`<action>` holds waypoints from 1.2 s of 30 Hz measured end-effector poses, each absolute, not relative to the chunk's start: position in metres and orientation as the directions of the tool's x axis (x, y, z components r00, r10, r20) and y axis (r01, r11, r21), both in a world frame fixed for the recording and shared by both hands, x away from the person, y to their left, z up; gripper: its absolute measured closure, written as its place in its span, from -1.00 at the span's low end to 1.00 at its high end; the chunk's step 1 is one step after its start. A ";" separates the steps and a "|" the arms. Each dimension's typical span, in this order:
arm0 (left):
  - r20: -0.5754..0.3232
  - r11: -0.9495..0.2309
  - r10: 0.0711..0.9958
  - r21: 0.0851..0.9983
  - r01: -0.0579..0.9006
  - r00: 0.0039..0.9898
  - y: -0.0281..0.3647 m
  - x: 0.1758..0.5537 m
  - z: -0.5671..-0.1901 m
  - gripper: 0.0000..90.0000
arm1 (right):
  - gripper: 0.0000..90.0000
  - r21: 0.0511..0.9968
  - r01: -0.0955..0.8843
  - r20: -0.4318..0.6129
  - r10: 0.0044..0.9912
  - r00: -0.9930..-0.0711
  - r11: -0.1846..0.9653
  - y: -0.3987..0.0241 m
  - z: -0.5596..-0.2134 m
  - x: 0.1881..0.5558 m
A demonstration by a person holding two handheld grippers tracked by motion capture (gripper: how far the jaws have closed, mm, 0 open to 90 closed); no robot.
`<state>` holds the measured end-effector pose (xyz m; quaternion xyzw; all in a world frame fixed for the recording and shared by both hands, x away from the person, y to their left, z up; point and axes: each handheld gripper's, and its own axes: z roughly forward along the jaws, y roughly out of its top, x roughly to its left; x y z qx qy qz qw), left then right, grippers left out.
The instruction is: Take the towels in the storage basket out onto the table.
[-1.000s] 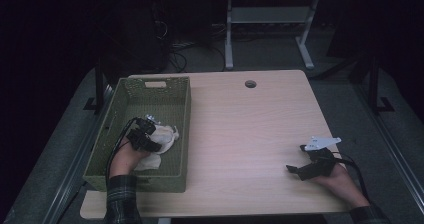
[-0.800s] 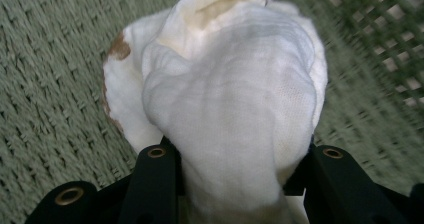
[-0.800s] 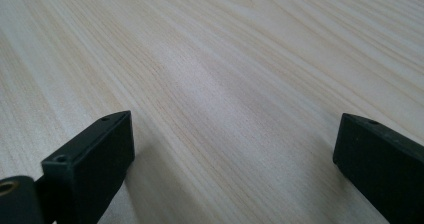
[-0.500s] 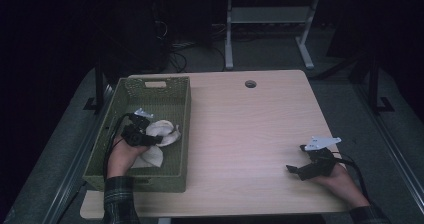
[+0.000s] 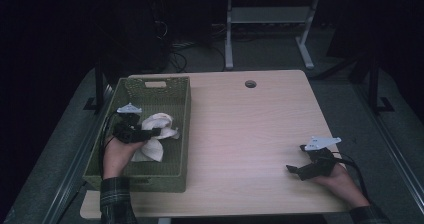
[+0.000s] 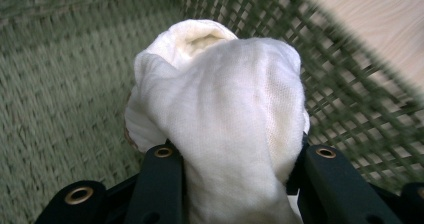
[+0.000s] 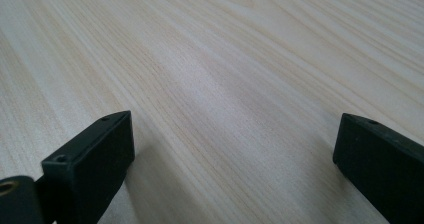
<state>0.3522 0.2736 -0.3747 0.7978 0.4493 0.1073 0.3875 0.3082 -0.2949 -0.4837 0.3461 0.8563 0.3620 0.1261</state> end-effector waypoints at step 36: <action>-0.175 -0.204 0.695 0.881 0.426 0.697 0.237 0.328 -0.307 0.48 | -0.94 0.707 0.502 0.035 0.685 -0.728 0.498 -0.295 -0.484 0.308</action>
